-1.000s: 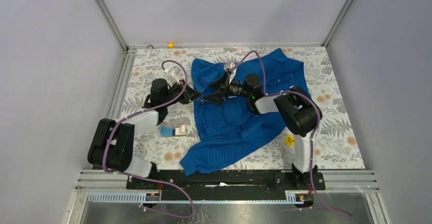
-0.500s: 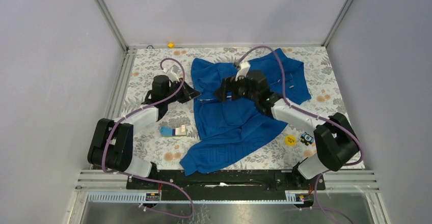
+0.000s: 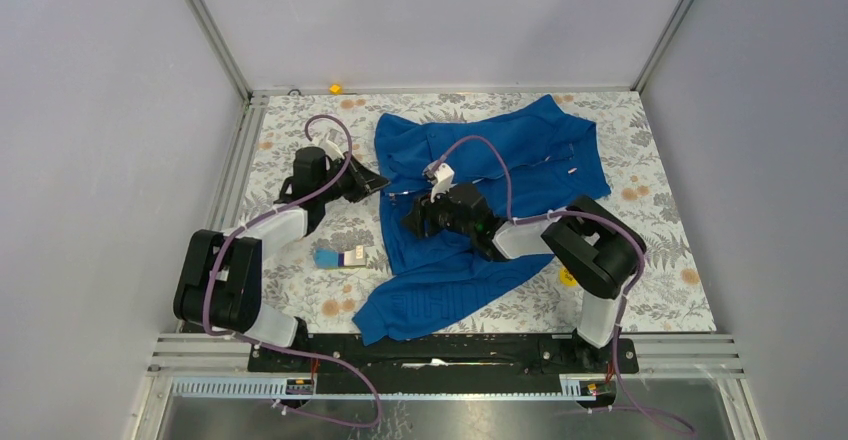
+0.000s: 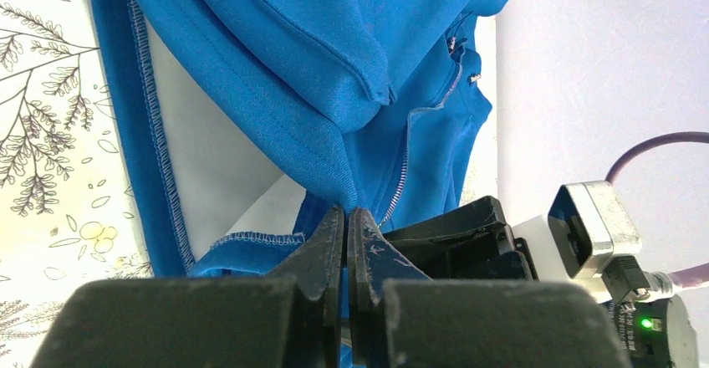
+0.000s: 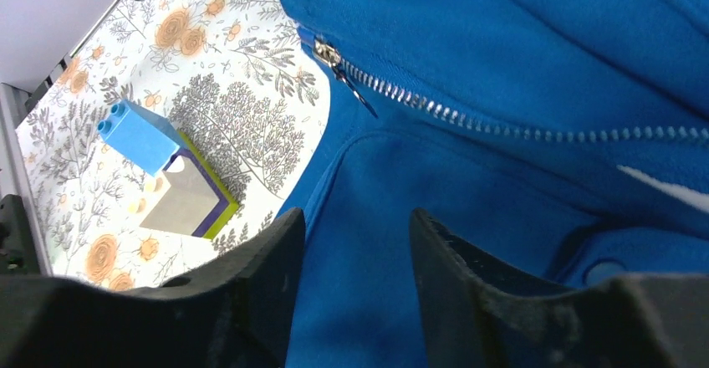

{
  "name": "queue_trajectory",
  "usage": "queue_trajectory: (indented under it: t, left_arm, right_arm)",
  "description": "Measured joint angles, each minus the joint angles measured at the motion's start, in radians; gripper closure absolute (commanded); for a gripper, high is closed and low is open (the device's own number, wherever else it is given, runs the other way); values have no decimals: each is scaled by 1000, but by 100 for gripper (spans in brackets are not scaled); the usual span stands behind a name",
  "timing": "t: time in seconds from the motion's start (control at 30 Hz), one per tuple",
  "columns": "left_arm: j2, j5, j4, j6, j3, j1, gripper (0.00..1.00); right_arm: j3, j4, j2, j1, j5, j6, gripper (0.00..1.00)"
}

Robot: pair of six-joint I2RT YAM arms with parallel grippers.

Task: Zip up the jacket

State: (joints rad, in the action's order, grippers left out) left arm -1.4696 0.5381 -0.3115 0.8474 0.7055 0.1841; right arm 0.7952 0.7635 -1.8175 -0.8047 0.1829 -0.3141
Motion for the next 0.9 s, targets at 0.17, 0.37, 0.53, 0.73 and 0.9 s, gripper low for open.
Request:
queue_trajectory:
  t: [0.17, 0.37, 0.53, 0.73, 0.9]
  left_arm:
    - [-19, 14, -6, 22, 0, -3, 100]
    - [-37, 25, -7, 36, 0, -10, 100]
    - [-37, 29, -12, 40, 0, -11, 100]
    - [-38, 35, -18, 43, 0, -14, 100]
    - [-39, 43, -28, 48, 0, -16, 100]
  right_arm:
    - [8, 117, -64, -5, -3, 6, 51]
    - [24, 193, -108, -31, -46, 15, 64]
    - [61, 241, -152, -34, -88, 12, 61]
    - [62, 267, -168, -35, -116, 11, 63]
    - [67, 284, -173, -35, -121, 11, 66]
